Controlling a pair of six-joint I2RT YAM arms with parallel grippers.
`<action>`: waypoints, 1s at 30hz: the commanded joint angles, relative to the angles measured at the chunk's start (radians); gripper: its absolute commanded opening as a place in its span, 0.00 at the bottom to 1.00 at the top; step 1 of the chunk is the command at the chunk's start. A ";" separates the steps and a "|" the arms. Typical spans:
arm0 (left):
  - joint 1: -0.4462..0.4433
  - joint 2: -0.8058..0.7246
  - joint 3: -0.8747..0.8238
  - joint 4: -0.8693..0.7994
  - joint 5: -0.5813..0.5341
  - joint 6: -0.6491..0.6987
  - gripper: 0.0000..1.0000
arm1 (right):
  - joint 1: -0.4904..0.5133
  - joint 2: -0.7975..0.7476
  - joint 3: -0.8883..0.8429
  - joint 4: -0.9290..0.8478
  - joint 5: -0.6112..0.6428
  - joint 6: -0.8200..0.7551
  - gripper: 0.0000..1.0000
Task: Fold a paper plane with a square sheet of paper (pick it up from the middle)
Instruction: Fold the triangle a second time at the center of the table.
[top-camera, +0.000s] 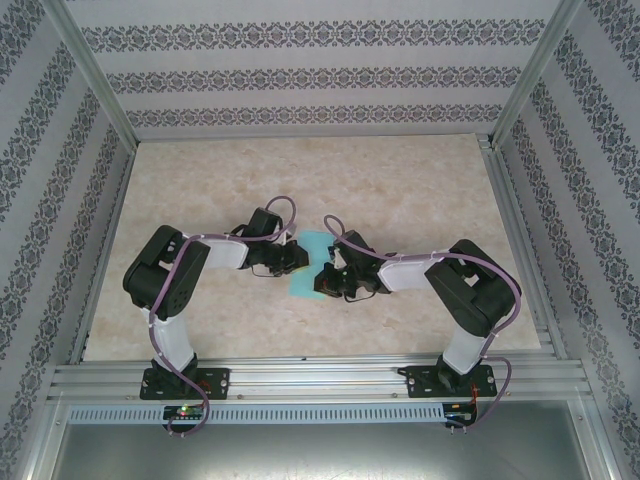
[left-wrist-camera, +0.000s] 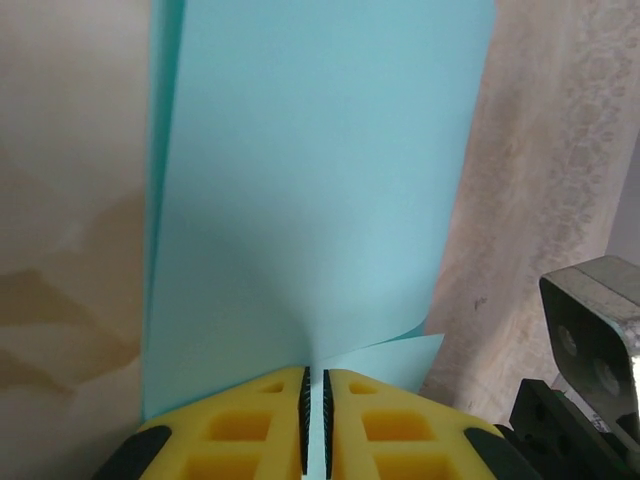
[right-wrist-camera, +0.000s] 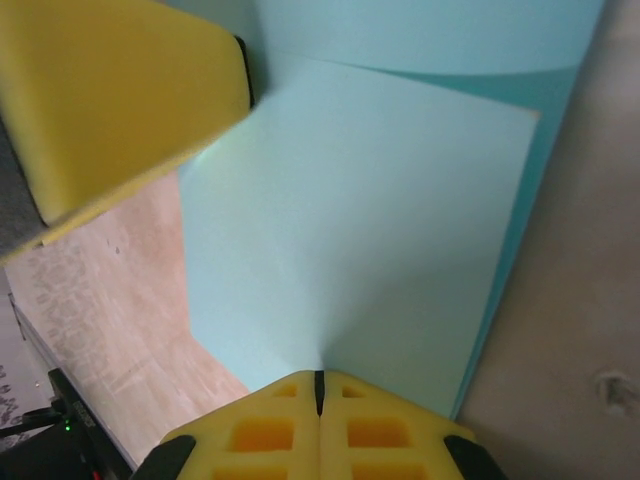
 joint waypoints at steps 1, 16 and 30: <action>0.067 -0.004 -0.008 -0.045 -0.058 0.039 0.17 | 0.003 0.036 -0.061 -0.107 0.020 -0.027 0.02; 0.101 -0.181 0.054 -0.219 -0.070 0.103 0.24 | -0.002 -0.026 0.060 -0.118 -0.004 -0.102 0.14; -0.029 -0.128 0.100 -0.227 -0.091 0.114 0.24 | -0.068 -0.219 -0.054 -0.079 0.199 0.004 0.37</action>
